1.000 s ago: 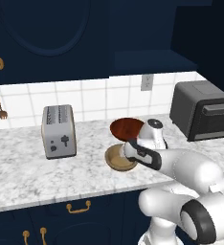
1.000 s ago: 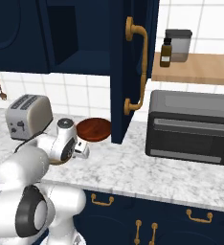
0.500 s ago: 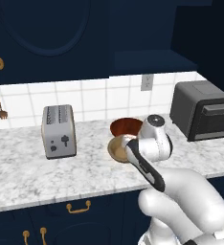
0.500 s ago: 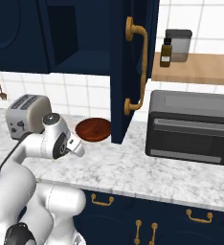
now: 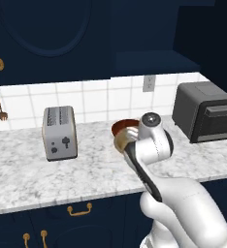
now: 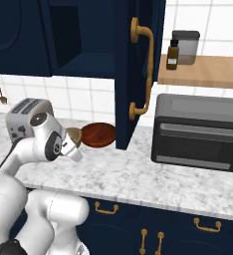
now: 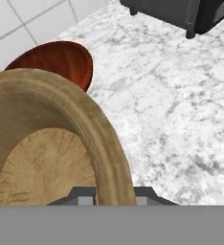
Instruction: Pick up the bowls on the counter and stack them on top of one another in the open cabinet. Place the smaller bowl on top of the larger bowl.
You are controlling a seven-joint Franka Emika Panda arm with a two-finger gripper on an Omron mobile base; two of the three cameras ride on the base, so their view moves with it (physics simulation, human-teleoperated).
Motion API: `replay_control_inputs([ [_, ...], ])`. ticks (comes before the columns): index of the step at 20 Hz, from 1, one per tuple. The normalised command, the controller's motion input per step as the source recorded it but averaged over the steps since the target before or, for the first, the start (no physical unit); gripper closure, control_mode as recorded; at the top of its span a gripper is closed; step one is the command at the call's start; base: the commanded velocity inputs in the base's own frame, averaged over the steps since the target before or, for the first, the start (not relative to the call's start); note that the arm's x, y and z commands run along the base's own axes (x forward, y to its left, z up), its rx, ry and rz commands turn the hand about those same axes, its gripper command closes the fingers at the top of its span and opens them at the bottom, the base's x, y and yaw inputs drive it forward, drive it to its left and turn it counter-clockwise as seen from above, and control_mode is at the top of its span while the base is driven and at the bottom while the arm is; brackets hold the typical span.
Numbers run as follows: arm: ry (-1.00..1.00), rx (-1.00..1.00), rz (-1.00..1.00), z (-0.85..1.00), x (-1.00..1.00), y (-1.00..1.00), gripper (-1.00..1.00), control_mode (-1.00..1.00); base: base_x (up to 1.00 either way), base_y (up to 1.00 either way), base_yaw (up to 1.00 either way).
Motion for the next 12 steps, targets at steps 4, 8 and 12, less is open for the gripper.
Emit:
replay_control_inputs([
  [4,-0.11,0.02,-0.21,0.50,0.00,-0.21,1.00,-1.00,0.00,0.00,0.00],
  [8,-0.07,0.13,-0.04,0.45,0.08,-0.07,1.00,-1.00,0.00,0.00,0.00],
  [12,0.00,0.10,0.00,0.01,0.29,-0.20,1.00,-1.00,0.00,0.00,0.00],
])
